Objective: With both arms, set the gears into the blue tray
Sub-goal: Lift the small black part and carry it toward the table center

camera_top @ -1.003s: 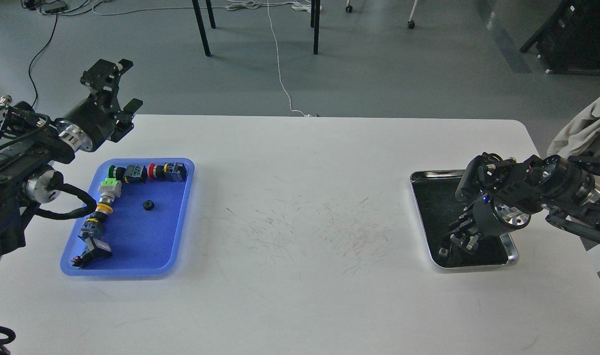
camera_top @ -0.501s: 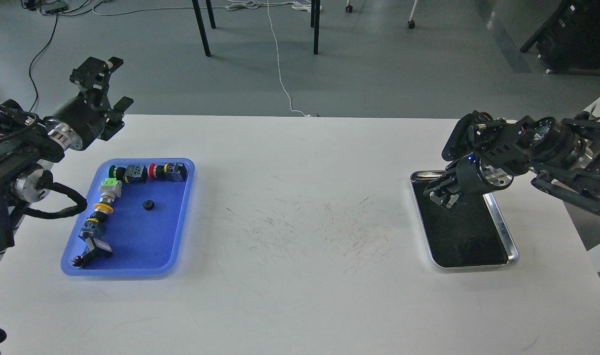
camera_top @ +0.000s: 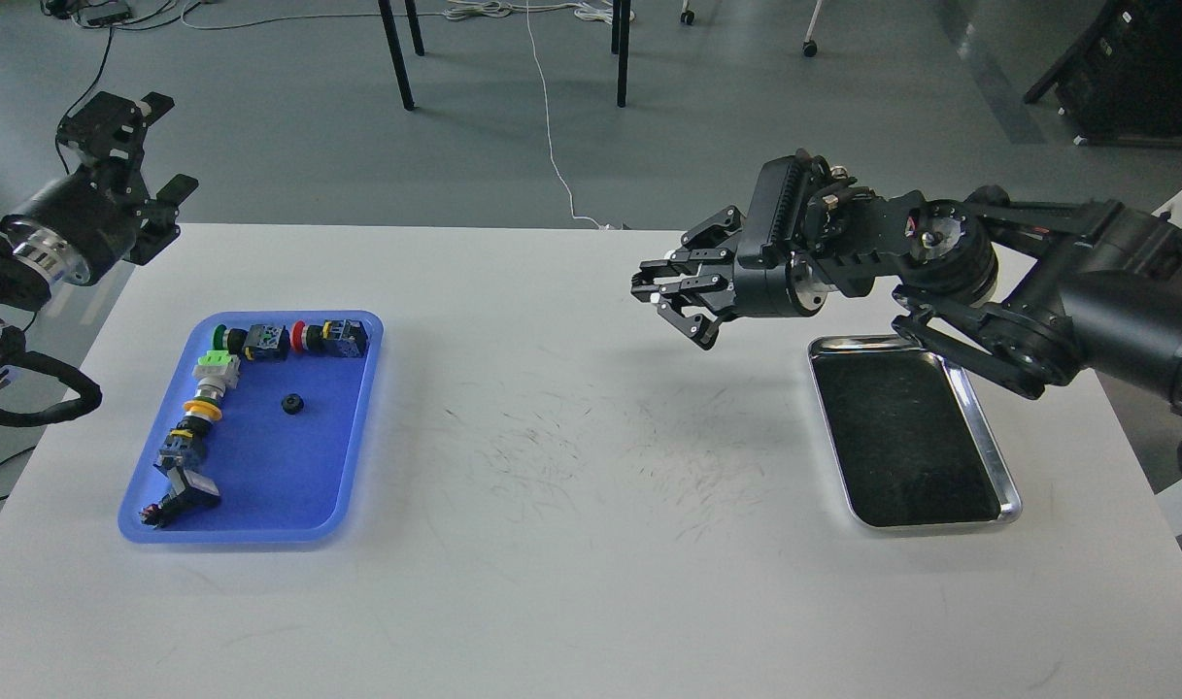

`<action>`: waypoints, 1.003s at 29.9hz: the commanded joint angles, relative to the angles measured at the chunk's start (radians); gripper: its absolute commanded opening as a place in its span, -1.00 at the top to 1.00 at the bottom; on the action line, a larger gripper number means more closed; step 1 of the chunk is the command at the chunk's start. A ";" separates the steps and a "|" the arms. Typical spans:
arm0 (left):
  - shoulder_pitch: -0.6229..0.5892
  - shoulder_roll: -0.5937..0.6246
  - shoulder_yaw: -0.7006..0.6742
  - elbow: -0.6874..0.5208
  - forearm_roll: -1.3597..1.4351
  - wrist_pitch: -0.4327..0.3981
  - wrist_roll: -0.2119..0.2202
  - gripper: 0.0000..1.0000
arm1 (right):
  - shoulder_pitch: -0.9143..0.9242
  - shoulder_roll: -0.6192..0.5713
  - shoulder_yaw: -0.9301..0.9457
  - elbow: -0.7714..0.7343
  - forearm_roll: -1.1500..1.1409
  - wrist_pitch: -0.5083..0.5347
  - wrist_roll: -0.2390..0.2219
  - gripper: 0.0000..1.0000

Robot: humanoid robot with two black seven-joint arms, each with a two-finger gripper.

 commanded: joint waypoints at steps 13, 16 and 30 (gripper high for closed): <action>0.003 0.082 -0.021 -0.003 -0.012 -0.052 0.000 -0.97 | -0.134 0.303 -0.005 -0.167 -0.014 -0.229 0.000 0.97; 0.002 0.087 -0.021 -0.003 -0.012 -0.053 0.000 -0.97 | -0.161 0.303 -0.014 -0.227 -0.028 -0.278 0.000 0.97; 0.002 0.108 -0.023 -0.012 -0.013 -0.059 0.000 -0.97 | -0.242 0.303 -0.031 -0.331 -0.100 -0.351 0.000 0.97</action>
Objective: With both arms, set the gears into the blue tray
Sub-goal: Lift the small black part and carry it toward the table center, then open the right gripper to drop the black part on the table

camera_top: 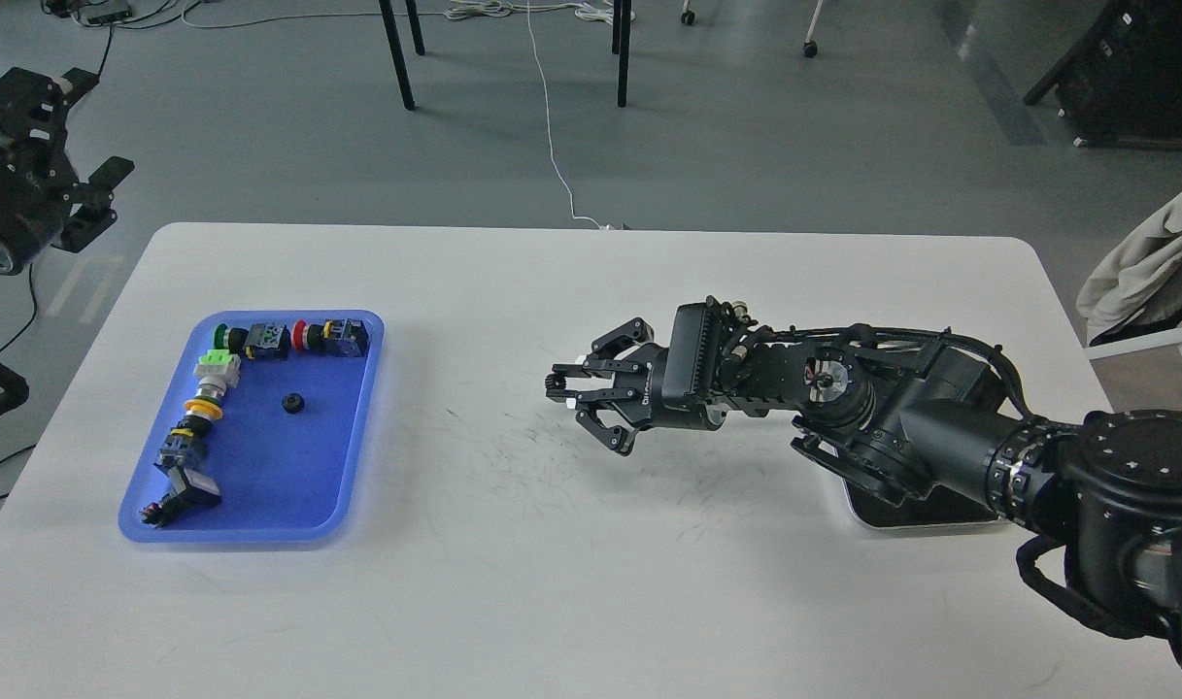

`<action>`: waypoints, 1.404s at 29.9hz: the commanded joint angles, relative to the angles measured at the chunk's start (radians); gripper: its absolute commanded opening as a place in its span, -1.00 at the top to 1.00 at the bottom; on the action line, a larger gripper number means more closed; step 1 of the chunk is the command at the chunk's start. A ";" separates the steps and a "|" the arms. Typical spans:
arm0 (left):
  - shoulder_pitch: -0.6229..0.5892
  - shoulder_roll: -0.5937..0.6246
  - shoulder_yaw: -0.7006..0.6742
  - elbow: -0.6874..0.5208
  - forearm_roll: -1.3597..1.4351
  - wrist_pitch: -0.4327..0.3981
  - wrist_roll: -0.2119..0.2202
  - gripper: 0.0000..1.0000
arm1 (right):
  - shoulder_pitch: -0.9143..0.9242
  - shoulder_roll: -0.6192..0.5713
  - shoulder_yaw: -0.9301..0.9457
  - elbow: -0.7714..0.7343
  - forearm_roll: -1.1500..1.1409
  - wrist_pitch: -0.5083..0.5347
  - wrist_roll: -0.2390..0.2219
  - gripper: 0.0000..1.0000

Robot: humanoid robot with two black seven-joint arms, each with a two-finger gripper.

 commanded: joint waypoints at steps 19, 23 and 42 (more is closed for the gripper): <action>-0.001 0.051 0.000 -0.043 -0.011 0.001 0.000 -0.97 | -0.070 0.000 -0.009 0.067 -0.035 -0.040 0.000 0.97; -0.001 0.057 0.000 -0.043 -0.011 0.001 0.000 -0.97 | -0.071 0.000 -0.009 0.055 -0.035 -0.038 0.000 0.97; 0.000 0.083 0.000 -0.043 -0.019 -0.001 0.000 -0.97 | -0.074 0.000 0.012 0.020 -0.035 -0.032 0.000 0.50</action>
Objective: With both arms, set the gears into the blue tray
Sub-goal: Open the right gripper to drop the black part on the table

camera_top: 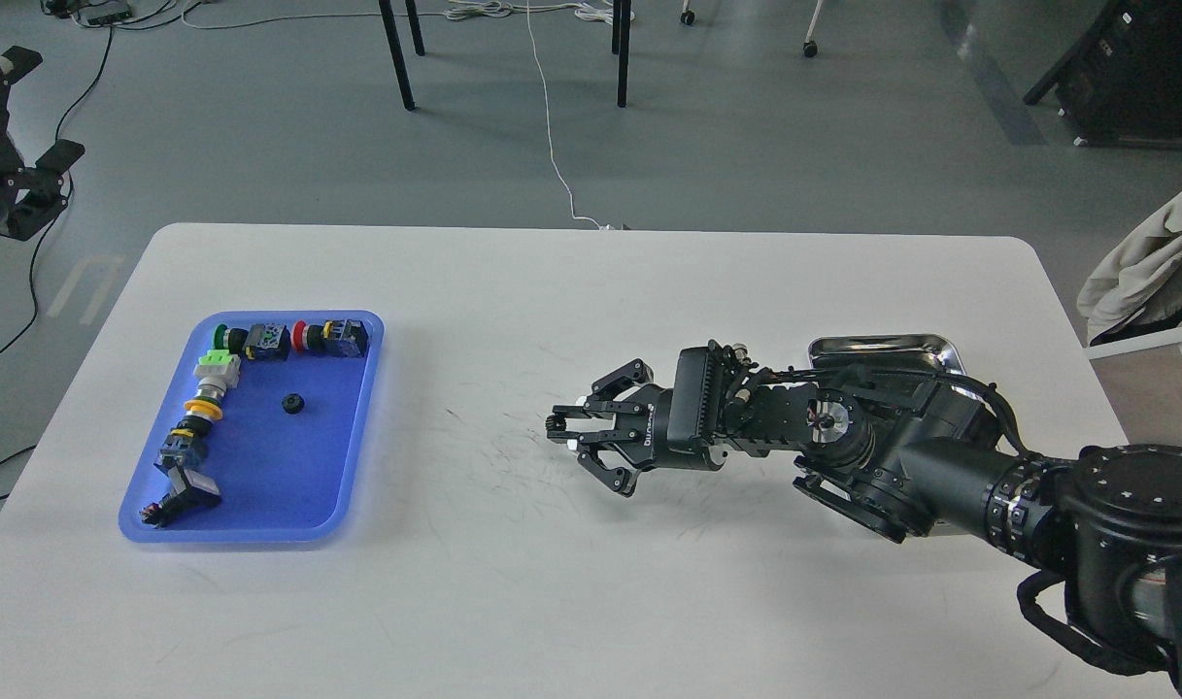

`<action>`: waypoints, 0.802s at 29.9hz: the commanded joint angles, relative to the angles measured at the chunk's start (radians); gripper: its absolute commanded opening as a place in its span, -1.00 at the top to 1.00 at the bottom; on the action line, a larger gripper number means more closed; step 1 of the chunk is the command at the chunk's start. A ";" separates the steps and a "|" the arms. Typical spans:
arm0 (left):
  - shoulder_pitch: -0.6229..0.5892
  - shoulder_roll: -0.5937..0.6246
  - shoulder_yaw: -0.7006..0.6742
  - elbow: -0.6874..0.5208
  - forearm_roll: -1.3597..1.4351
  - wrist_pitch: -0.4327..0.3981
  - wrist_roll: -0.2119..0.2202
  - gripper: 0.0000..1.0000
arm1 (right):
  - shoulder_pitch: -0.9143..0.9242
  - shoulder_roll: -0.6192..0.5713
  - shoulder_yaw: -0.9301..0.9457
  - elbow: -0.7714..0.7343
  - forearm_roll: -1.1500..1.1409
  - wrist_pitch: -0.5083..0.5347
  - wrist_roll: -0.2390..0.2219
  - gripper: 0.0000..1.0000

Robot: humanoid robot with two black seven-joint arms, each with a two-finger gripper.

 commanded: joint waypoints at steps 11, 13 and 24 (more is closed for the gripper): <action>0.002 0.015 0.001 0.000 -0.002 0.000 0.000 -0.97 | 0.000 0.000 0.015 0.002 0.000 0.000 0.000 -0.22; 0.003 0.023 0.001 0.000 -0.002 0.000 0.000 -0.97 | 0.000 0.000 0.017 0.002 0.000 0.000 0.000 -0.38; 0.018 0.026 0.001 0.001 -0.002 0.000 0.000 -0.97 | 0.026 0.000 0.101 0.005 0.200 0.043 0.000 -0.69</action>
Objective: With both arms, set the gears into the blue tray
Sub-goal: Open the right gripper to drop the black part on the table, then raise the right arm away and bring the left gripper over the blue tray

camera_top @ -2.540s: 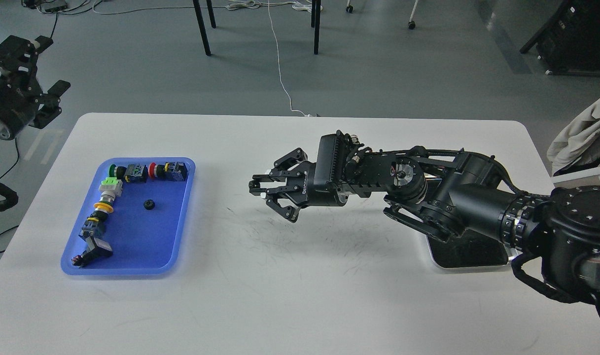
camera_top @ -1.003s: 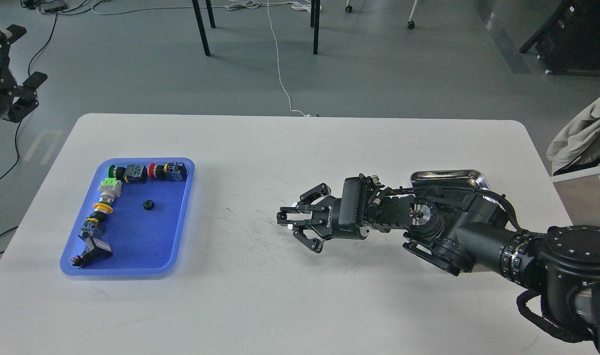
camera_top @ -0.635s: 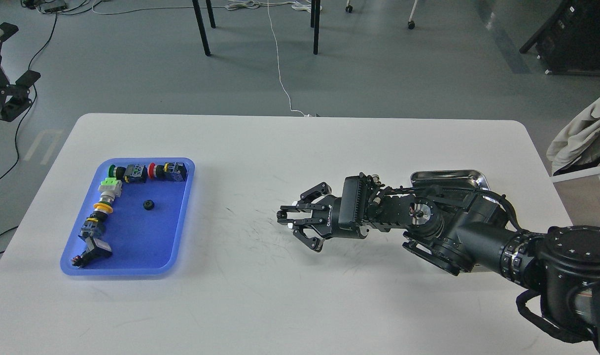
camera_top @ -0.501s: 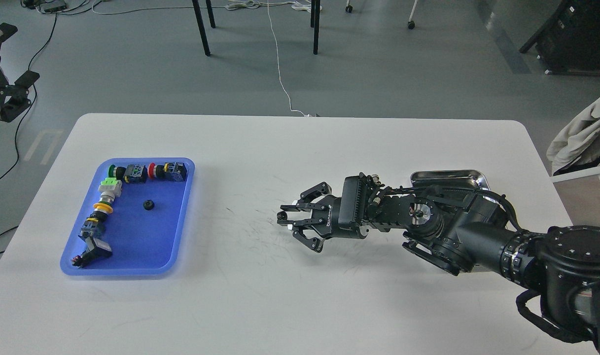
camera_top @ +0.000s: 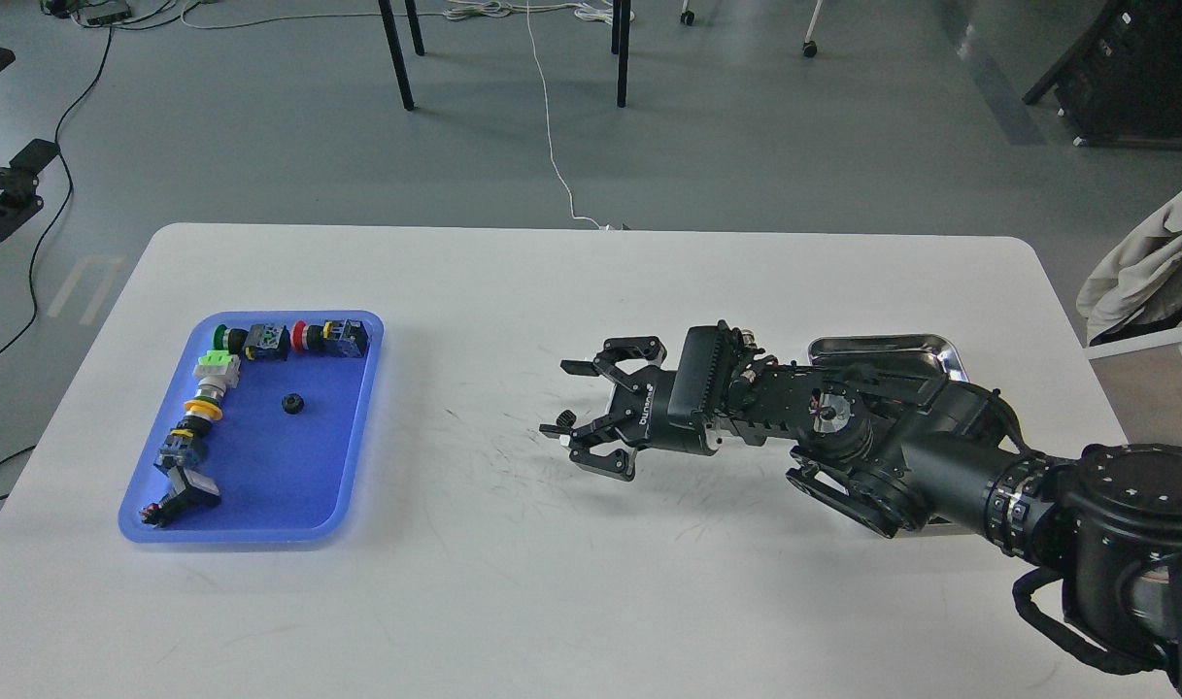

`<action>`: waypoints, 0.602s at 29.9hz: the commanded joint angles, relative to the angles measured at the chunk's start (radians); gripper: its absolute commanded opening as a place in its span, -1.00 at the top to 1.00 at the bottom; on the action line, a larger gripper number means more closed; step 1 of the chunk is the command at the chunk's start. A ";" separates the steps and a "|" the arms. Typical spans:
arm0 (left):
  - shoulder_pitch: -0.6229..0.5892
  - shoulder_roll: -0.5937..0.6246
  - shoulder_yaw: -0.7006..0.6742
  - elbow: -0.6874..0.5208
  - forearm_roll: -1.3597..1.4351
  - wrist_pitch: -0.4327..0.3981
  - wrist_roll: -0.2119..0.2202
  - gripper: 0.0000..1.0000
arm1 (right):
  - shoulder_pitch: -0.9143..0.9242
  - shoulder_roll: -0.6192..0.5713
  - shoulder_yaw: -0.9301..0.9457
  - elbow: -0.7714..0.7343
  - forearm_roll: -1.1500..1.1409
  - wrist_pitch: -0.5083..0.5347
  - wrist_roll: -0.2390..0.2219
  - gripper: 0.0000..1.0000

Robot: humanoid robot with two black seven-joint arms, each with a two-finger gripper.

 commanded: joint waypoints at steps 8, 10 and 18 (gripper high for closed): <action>0.020 -0.001 0.000 0.001 0.000 0.000 0.000 -0.97 | 0.032 0.000 0.051 0.032 0.178 0.112 0.000 -0.71; 0.022 -0.001 0.000 0.001 0.000 0.000 0.000 -0.97 | 0.038 0.000 0.034 0.029 0.190 0.130 0.000 -0.71; 0.039 0.002 0.006 0.000 0.006 0.000 0.000 -0.97 | 0.091 -0.060 0.052 0.046 0.268 0.196 0.000 -0.72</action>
